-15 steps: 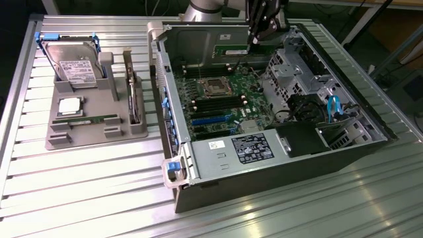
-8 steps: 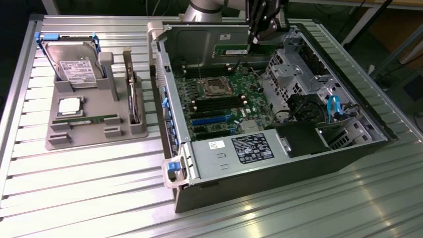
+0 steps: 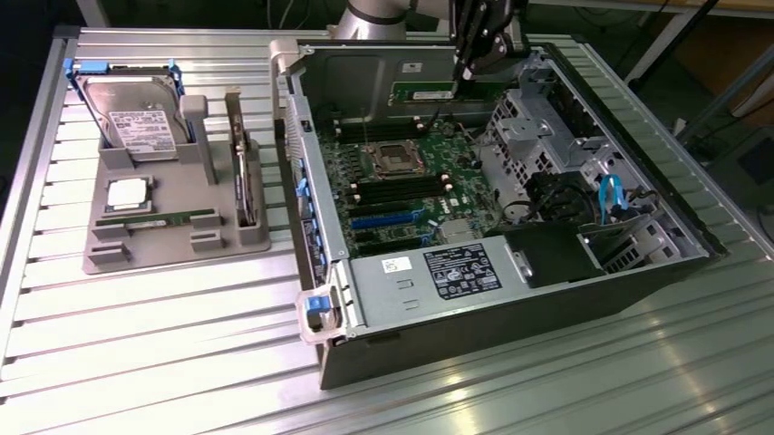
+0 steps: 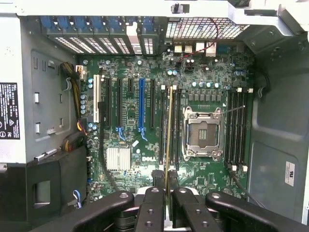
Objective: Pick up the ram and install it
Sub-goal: 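Insert the ram into the slot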
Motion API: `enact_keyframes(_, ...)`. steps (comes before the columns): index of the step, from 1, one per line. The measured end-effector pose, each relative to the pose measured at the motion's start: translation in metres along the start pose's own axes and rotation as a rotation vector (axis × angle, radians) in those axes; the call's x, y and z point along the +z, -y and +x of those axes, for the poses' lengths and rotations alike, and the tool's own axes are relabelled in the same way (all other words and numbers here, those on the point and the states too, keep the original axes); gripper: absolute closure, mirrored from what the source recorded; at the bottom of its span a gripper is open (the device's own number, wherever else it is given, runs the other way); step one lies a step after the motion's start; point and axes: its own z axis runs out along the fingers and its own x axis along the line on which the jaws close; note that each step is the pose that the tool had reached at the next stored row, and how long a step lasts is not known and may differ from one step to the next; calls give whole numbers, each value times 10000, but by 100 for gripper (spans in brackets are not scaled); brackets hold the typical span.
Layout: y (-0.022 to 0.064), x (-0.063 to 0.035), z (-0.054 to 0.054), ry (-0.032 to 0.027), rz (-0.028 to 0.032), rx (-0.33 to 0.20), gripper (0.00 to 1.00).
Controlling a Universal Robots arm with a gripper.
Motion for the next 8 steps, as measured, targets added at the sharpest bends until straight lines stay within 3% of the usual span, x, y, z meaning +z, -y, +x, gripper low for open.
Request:
enact_keyframes(3, 0, 20, -1, 2, 8, -1, 87)
enact_keyframes(8, -5, 260, -3, 0, -12, 0, 87)
